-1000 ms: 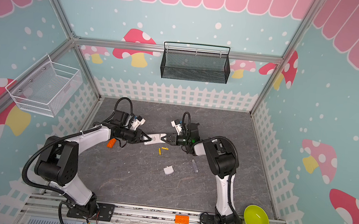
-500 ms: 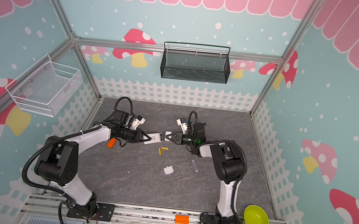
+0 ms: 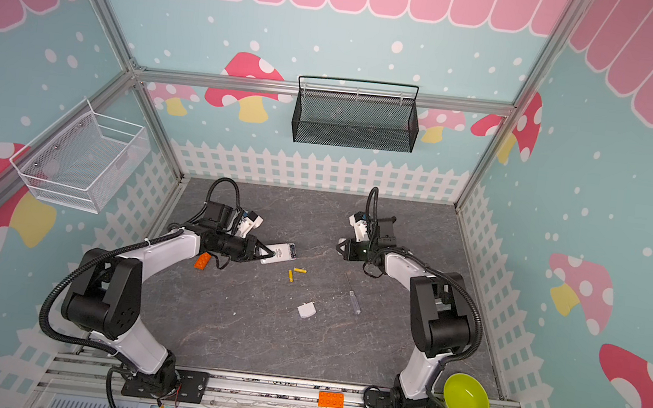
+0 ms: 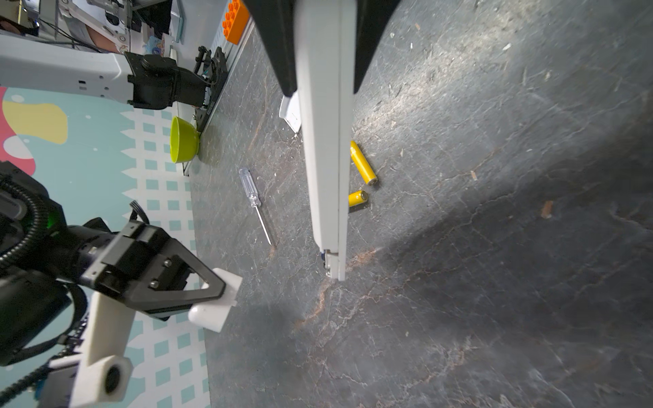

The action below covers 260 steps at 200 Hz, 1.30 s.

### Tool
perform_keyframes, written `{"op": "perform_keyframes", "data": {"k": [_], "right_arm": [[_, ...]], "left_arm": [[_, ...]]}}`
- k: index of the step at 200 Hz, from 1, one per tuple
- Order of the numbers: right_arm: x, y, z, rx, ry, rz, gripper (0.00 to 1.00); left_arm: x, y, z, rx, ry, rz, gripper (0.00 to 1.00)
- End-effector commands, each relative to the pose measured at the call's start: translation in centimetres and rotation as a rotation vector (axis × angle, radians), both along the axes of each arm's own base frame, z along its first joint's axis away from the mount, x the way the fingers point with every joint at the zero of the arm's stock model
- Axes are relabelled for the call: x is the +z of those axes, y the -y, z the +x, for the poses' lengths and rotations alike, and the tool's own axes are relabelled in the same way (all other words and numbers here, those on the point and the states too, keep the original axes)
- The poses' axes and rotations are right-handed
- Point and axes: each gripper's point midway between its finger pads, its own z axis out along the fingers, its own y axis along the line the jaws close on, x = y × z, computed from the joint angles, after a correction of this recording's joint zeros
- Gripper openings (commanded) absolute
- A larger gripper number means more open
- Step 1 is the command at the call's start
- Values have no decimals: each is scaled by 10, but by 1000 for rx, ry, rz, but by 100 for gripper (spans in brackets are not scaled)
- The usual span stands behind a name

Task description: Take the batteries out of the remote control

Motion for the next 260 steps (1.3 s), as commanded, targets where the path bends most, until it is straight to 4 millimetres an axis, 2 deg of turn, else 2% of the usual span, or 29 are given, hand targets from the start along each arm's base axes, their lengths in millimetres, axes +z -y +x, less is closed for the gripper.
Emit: {"op": "perform_keyframes", "data": {"k": [1,56,74,109,175,199,217,236,260], "right_arm": [[-28,41,-17,-46,-76,-254,5],[-48,85,-31,-167,-128,-456,8],[-51,95,-36,-187,-149,-499,10],[-48,101,-38,-197,-137,-530,16],[-45,89,-34,-170,-143,-470,30],[-36,85,-35,-161,-120,-442,33],[-29,81,-41,-151,-121,-416,34],[-22,73,-52,-131,-108,-366,36],[-25,76,-68,-129,-115,-362,37]], "left_arm": [[20,23,-15,-89,29,-82,0],[7,61,-49,-180,-51,-141,0],[-1,65,-56,-185,-79,-135,0],[-17,68,-74,-203,-119,-111,0],[-40,62,-84,-180,-193,-34,0],[-53,57,-89,-168,-234,2,5],[-59,53,-89,-154,-246,35,7],[-64,48,-89,-138,-261,57,14],[-73,41,-82,-100,-268,85,21]]}}
